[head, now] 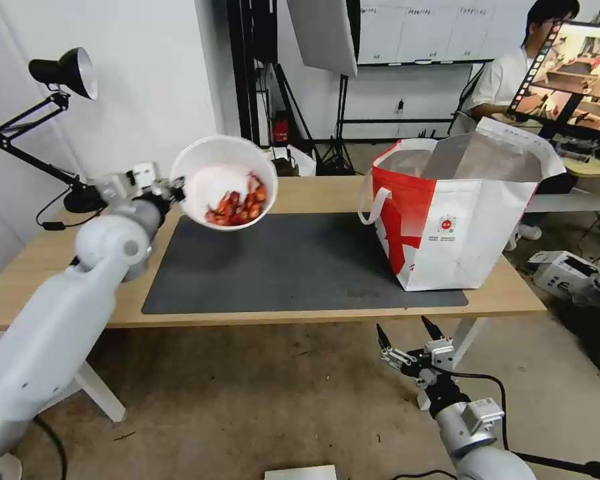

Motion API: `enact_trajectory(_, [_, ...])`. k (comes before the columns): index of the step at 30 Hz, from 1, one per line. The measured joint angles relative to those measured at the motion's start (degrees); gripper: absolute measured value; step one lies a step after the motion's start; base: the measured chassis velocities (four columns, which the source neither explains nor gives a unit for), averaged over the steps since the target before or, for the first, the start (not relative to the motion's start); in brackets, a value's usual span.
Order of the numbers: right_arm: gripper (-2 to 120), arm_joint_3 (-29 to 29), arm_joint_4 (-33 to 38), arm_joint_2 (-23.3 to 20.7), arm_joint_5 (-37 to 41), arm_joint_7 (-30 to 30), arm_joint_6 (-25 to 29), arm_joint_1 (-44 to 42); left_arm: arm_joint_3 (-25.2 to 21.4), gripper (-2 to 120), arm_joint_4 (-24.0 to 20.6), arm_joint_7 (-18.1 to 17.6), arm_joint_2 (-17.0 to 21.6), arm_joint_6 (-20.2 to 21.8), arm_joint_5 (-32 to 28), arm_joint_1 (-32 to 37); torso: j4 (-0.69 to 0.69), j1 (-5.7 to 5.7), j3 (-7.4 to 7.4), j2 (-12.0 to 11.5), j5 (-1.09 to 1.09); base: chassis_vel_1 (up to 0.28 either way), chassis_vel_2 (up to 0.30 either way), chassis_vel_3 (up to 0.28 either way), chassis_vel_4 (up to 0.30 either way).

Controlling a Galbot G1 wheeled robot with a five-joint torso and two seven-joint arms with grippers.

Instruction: Pick up the trash from the table and place it into the takeout bag.

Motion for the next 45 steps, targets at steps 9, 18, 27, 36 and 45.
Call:
enact_trajectory(9, [100, 0.0, 0.0, 0.0, 0.0, 0.0, 0.0, 0.0, 8.8, 0, 4.1, -1.3, -7.3, 0.6, -0.7, -10.2, 0.0, 0.0, 0.0, 0.0, -0.01, 0.0, 0.0, 0.0, 0.0])
enact_trajectory(18, [100, 0.0, 0.0, 0.0, 0.0, 0.0, 0.0, 0.0, 13.9, 0, 10.1, -2.2, -13.3, 0.6, -2.1, -19.7, 0.01, 0.0, 0.0, 0.0, -0.01, 0.0, 0.0, 0.0, 0.0])
enact_trajectory(27, [100, 0.0, 0.0, 0.0, 0.0, 0.0, 0.0, 0.0, 17.2, 0, 16.2, -3.4, -20.4, 0.5, -2.7, -27.4, 0.01, 0.0, 0.0, 0.0, -0.01, 0.0, 0.0, 0.0, 0.0])
enact_trajectory(36, [100, 0.0, 0.0, 0.0, 0.0, 0.0, 0.0, 0.0, 20.0, 0, 24.7, -3.1, -31.9, 0.0, 1.7, -31.3, 0.01, 0.0, 0.0, 0.0, -0.01, 0.0, 0.0, 0.0, 0.0])
enact_trajectory(45, [100, 0.0, 0.0, 0.0, 0.0, 0.0, 0.0, 0.0, 21.2, 0, 30.7, -3.3, -38.9, -1.5, 6.6, -32.6, -0.01, 0.0, 0.0, 0.0, 0.0, 0.0, 0.0, 0.0, 0.0])
